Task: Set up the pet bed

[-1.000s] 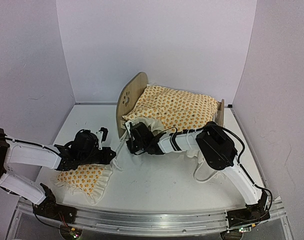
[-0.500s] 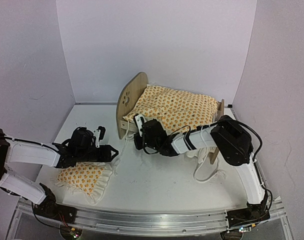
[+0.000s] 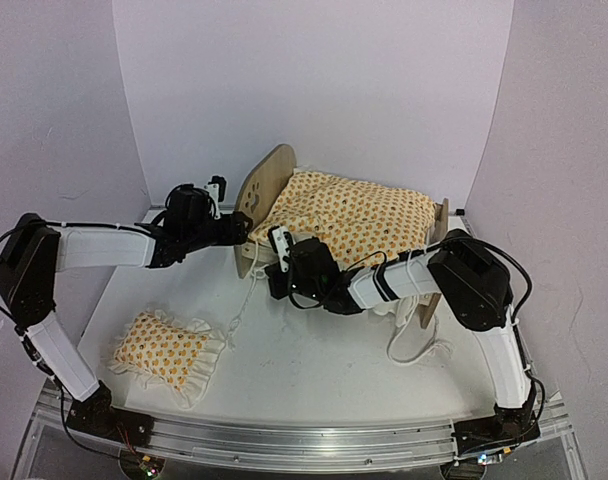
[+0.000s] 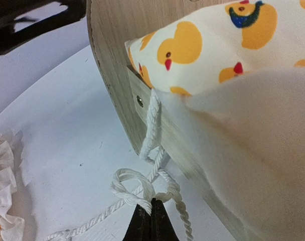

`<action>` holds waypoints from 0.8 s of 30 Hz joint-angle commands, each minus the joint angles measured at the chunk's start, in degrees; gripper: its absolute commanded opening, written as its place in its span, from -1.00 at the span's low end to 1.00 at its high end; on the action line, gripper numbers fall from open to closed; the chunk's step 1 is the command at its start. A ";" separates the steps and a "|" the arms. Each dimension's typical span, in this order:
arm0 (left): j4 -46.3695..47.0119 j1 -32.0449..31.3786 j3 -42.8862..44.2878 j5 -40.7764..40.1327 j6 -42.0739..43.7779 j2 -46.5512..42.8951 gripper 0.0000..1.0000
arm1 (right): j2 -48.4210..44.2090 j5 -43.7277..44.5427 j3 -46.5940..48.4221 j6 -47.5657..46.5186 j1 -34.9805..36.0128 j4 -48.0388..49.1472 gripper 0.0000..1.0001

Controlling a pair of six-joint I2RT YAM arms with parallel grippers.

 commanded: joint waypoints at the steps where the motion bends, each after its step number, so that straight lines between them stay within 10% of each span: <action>1: 1.23 0.19 7.15 -9.24 6.81 4.55 0.45 | -5.90 -0.94 -1.77 1.13 -0.07 4.19 -1.00; 14: 0.92 -1.05 6.20 -9.33 11.21 3.04 -0.94 | -9.58 -3.72 -5.69 2.91 -0.04 6.43 -1.00; 22: -1.23 -8.08 -3.70 -11.04 8.03 -9.17 -0.98 | -16.61 -9.68 -14.76 5.53 0.36 8.04 -1.00; 24: -2.33 -8.22 -5.48 -10.02 6.10 -10.55 -0.62 | -17.86 -11.66 -16.56 6.59 0.42 8.28 -1.00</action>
